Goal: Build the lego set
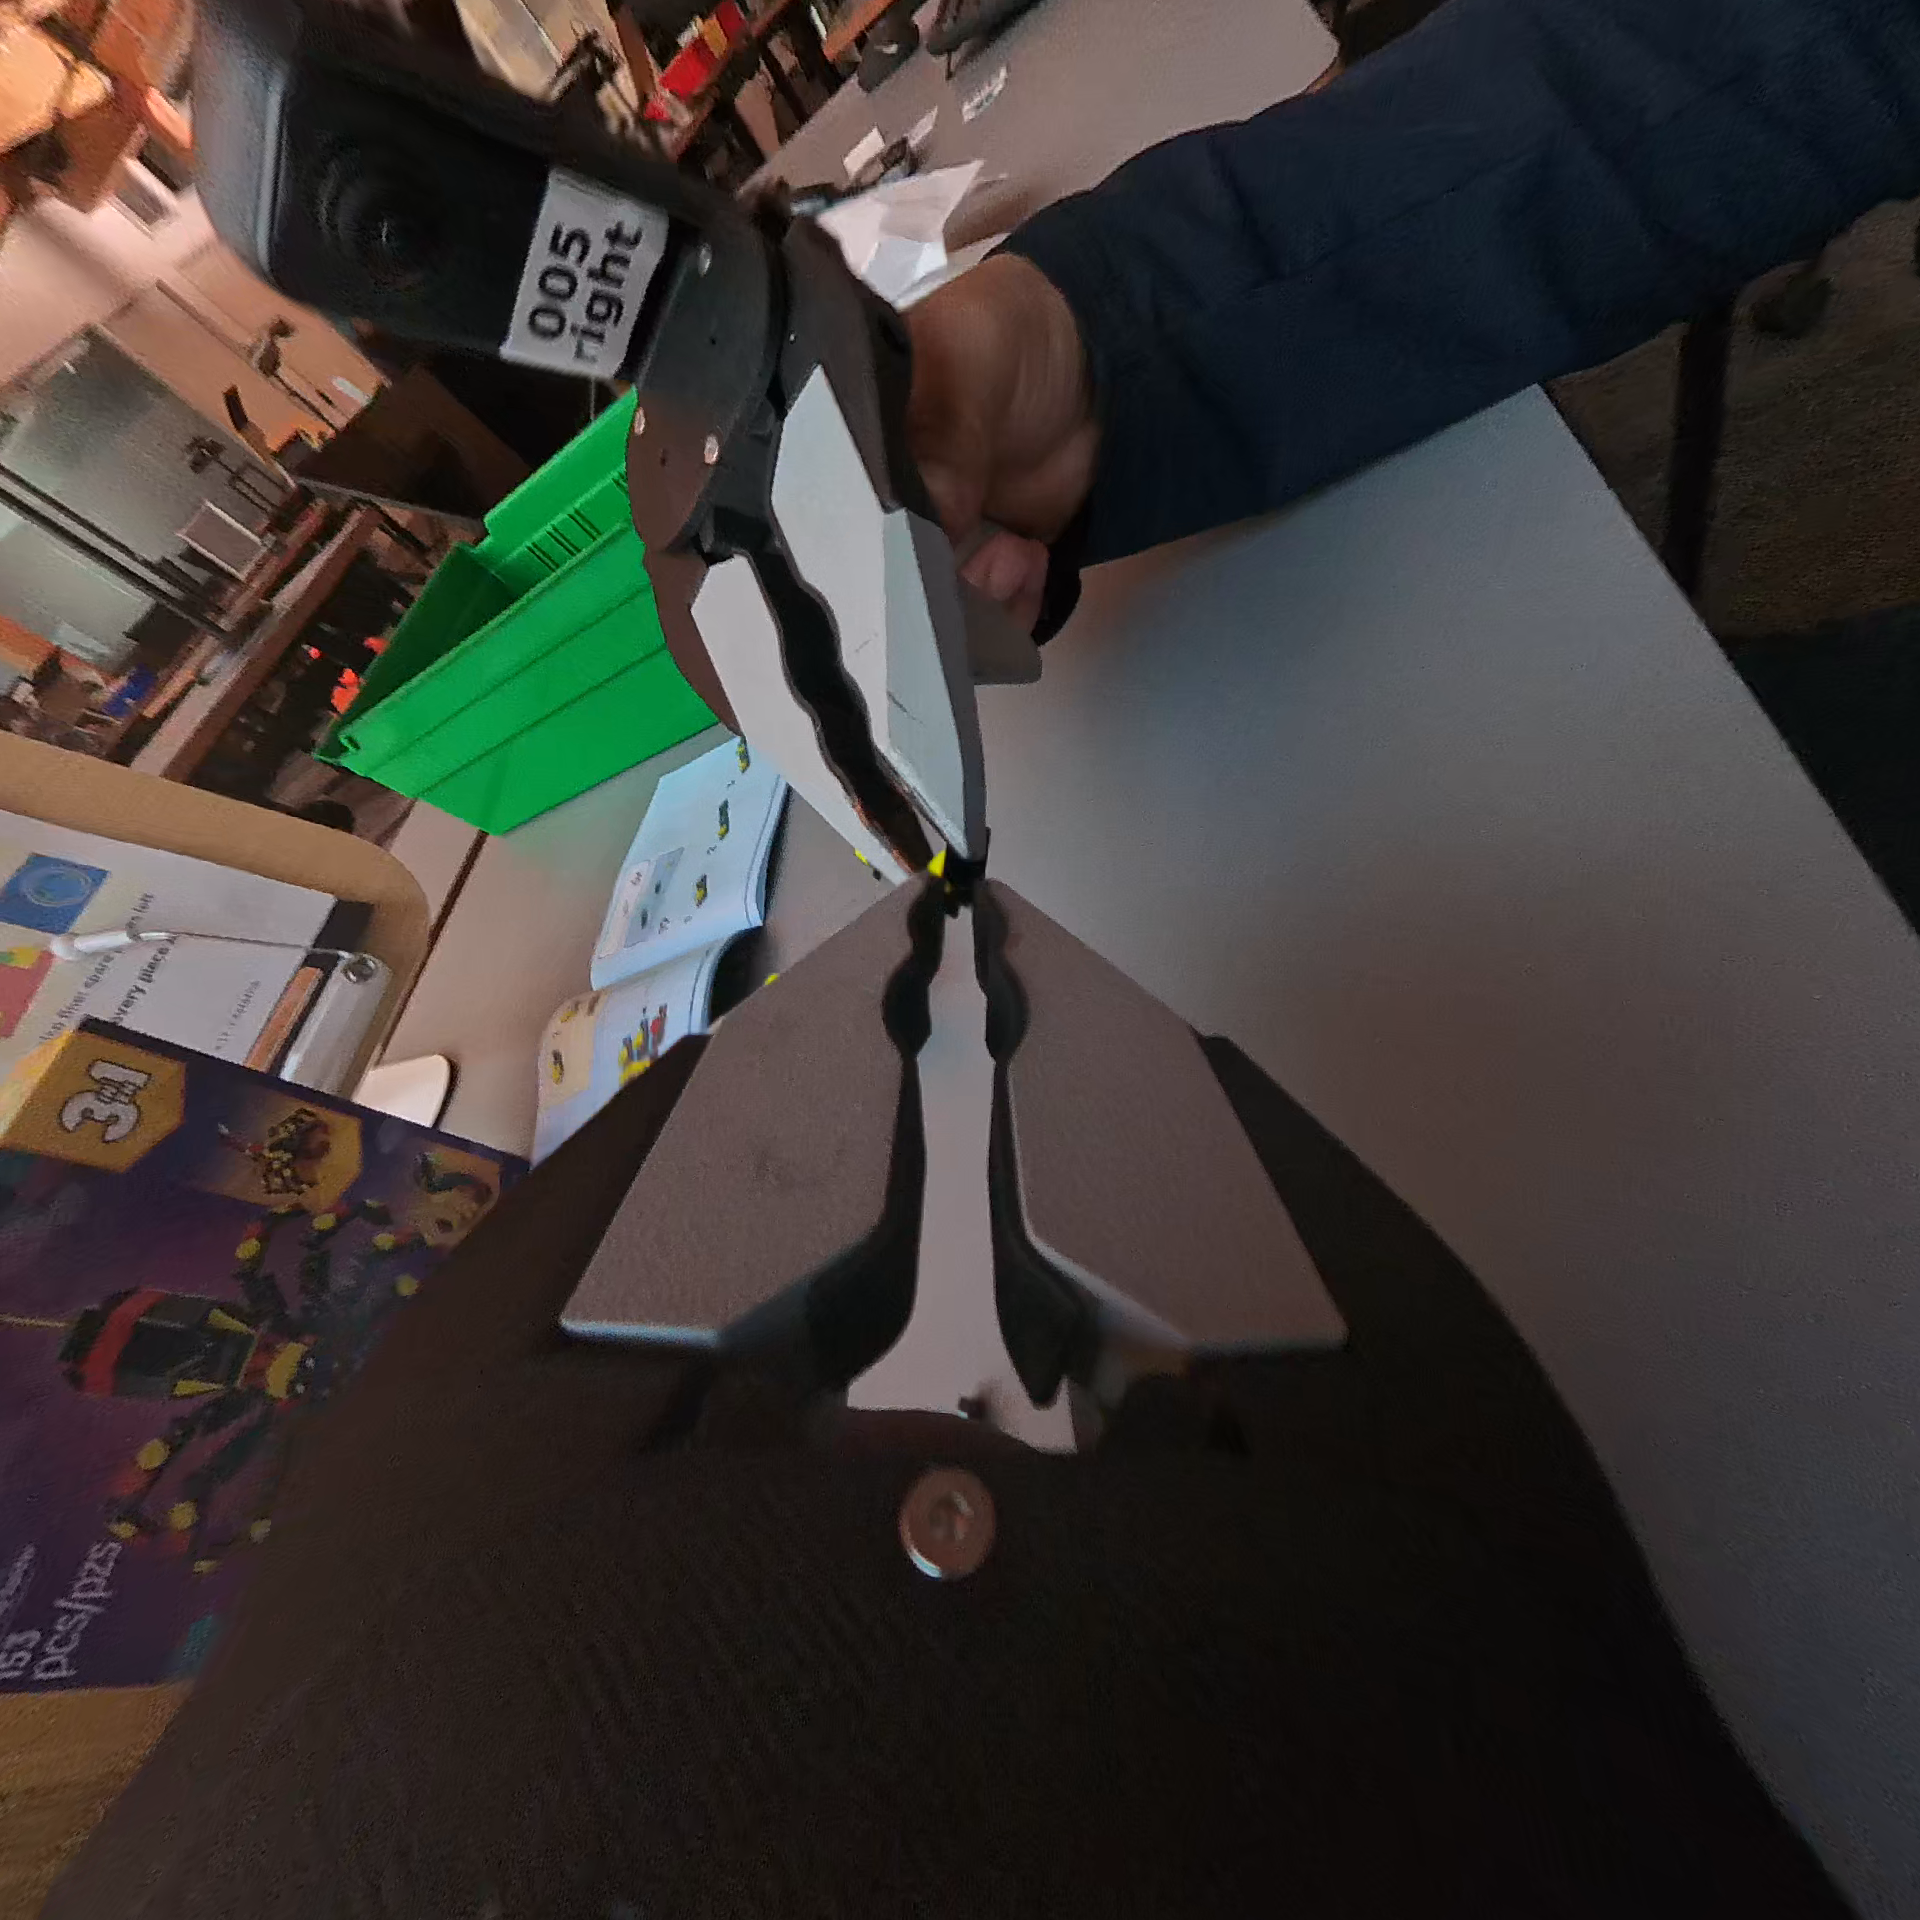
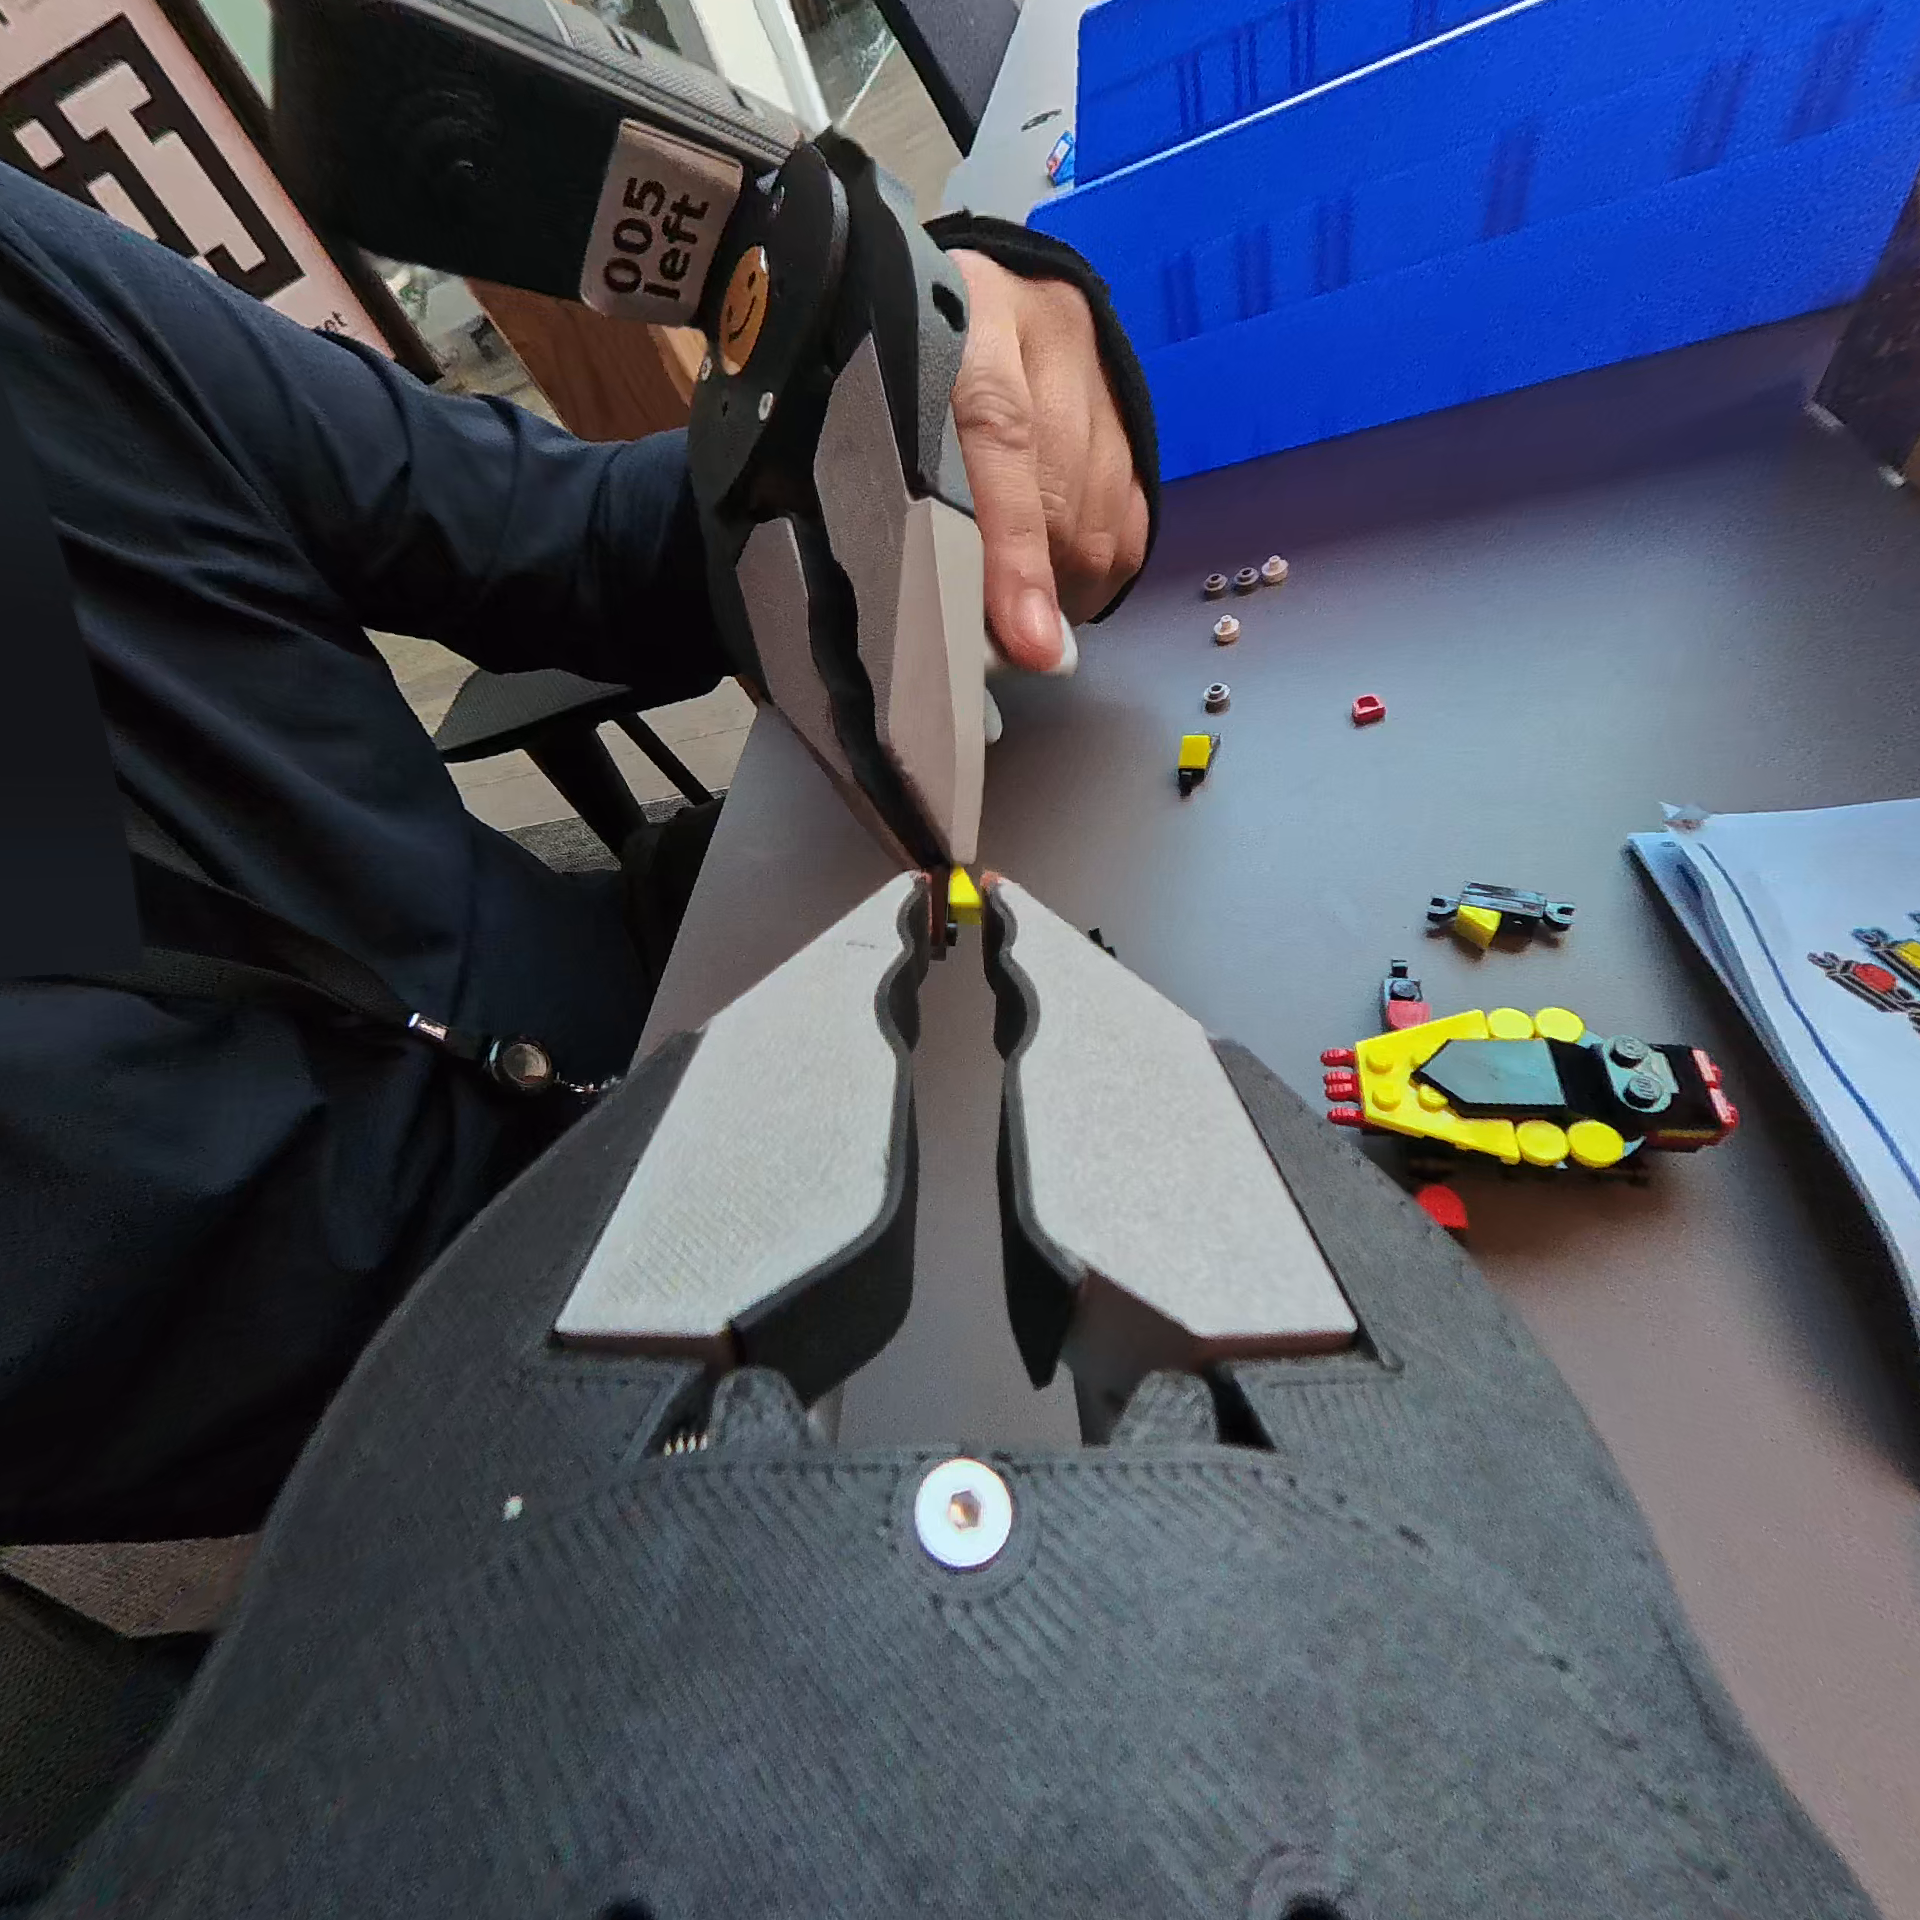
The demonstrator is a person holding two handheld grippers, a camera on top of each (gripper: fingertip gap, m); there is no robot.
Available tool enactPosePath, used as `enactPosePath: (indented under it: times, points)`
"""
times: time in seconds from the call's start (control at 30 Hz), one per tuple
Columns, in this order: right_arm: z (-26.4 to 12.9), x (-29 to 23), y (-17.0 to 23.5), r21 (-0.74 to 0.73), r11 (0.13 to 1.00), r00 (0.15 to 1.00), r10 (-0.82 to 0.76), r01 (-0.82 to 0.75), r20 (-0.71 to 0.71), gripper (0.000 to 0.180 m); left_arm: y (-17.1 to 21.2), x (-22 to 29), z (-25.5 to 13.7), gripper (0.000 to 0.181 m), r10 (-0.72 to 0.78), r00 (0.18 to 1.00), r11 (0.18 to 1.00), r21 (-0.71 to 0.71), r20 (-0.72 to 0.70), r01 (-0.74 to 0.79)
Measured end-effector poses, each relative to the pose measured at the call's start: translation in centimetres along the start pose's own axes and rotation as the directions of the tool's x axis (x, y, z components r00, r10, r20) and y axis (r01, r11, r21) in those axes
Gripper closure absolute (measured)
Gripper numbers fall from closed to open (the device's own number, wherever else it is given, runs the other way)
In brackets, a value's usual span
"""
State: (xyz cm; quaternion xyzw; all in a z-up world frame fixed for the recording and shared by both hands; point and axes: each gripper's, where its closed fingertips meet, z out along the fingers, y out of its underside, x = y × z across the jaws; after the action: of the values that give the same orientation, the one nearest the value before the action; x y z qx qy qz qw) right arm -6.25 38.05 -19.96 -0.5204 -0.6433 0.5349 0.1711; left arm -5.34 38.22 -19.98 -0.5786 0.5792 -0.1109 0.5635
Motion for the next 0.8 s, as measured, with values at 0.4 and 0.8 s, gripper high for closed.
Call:
enactPosePath:
  times: [0.4, 0.8]
  points:
    - [0.5, 4.0, 0.8, -0.211, 0.928, 0.851, -0.367, 0.307, -0.375, 0.150, 4.2, -1.9, 0.2, 0.181, -0.439, 0.899, 0.885, -0.168, 0.005, 0.433]
    - [0.9, 5.0, 0.7, -0.301, 0.875, 0.753, -0.481, 0.379, -0.450, 0.174, 3.8, -2.6, 0.4, 0.175, -0.427, 0.903, 0.893, -0.133, 0.049, 0.430]
